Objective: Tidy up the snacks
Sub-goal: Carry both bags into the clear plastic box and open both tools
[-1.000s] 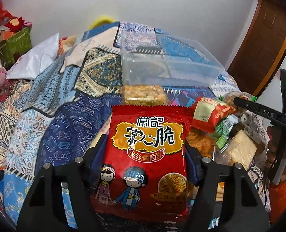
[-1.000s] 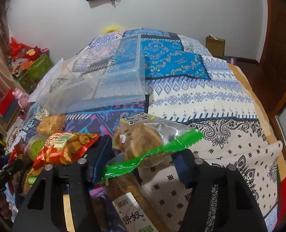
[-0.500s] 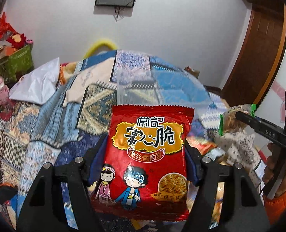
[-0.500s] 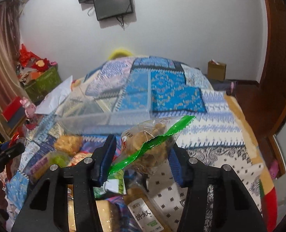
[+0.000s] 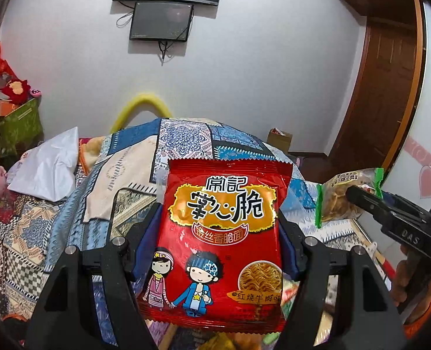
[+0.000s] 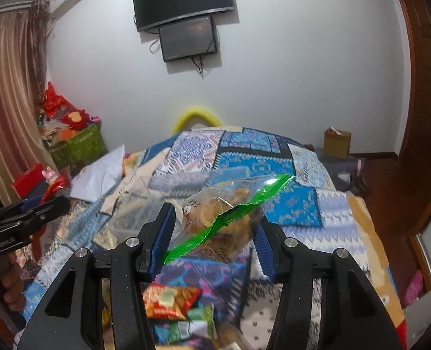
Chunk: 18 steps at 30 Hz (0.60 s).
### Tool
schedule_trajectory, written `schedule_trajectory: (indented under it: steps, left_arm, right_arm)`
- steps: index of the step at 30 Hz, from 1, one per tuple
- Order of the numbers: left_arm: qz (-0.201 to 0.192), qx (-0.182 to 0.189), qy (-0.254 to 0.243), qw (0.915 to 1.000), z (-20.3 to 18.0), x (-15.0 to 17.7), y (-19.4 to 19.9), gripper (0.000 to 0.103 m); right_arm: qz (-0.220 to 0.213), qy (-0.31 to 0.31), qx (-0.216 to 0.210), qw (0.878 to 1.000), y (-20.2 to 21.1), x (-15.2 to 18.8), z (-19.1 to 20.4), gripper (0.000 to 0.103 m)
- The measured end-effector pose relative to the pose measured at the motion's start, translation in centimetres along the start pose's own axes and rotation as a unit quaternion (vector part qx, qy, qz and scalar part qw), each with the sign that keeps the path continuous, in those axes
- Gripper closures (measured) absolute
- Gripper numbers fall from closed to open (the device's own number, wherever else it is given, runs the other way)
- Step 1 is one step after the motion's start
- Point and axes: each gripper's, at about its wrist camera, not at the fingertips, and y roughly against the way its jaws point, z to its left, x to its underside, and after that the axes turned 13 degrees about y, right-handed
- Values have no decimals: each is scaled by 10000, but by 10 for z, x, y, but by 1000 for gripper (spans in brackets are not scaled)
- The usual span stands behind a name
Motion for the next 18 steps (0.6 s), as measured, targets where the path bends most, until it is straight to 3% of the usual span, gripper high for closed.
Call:
schedule_trajectory:
  steps: [8, 18]
  left_arm:
    - [198, -87, 145, 9997, 1, -25, -46, 34]
    - [586, -407, 441, 9965, 16, -30, -117, 34]
  right_arm:
    - [-20, -27, -107, 9999, -30, -18, -1, 55]
    - [310, 119, -110, 9994, -74, -23, 3, 55]
